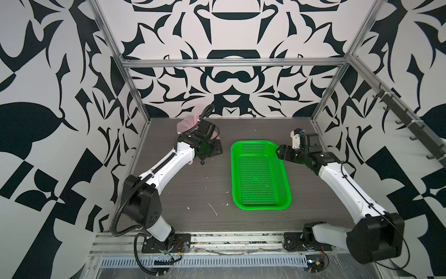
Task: Untie the knot of the plastic bag and take out the fruit
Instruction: Move the plastic bag to the center of the table.
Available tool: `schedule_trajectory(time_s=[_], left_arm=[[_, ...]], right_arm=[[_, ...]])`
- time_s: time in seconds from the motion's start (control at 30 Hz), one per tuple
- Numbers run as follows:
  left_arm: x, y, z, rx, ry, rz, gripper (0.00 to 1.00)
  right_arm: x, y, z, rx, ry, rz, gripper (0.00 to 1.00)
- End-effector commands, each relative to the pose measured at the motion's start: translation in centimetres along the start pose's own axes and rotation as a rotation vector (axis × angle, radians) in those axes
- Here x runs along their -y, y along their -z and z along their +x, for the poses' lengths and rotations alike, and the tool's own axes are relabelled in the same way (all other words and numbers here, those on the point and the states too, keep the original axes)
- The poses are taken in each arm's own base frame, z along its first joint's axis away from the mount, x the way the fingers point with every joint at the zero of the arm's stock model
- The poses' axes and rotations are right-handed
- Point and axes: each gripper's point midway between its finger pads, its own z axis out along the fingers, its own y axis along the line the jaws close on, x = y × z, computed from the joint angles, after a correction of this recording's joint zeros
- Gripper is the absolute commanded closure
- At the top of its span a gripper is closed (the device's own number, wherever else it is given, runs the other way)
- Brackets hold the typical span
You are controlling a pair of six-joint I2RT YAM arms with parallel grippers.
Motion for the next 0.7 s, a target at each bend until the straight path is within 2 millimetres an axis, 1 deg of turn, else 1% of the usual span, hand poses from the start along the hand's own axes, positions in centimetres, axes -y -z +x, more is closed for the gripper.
schedule_trajectory(time_s=[0.0, 0.07, 0.17, 0.27, 0.33, 0.43, 0.5, 0.67], left_arm=[[-3.0, 2.0, -2.7, 0.044, 0.044, -0.035, 0.3], [-4.9, 2.4, -4.7, 0.077, 0.097, -0.034, 0.3], [-7.4, 2.4, -7.3, 0.102, 0.171, -0.021, 0.3], [-9.8, 1.9, -9.5, 0.111, 0.232, -0.013, 0.3], [-10.9, 1.5, -10.3, 0.101, 0.271, 0.002, 0.31], [-12.0, 1.4, -10.8, 0.117, 0.314, 0.034, 0.31], [-12.7, 1.7, -10.6, 0.123, 0.337, 0.048, 0.3], [-15.1, 3.4, -8.9, 0.139, 0.388, 0.068, 0.3]], right_arm=[[-3.7, 0.5, -2.5, 0.08, 0.095, -0.047, 0.21], [-5.8, -0.1, -2.6, 0.081, 0.135, -0.075, 0.21], [-8.6, -1.2, -2.7, 0.075, 0.185, -0.101, 0.22], [-12.3, -2.3, -2.5, 0.077, 0.26, -0.116, 0.23], [-14.9, -3.0, -2.3, 0.088, 0.329, -0.112, 0.24], [-19.2, -4.7, -1.9, 0.099, 0.392, -0.157, 0.24], [-21.7, -6.3, -1.8, 0.089, 0.41, -0.191, 0.24], [-28.0, -10.3, -1.6, 0.081, 0.482, -0.253, 0.25]])
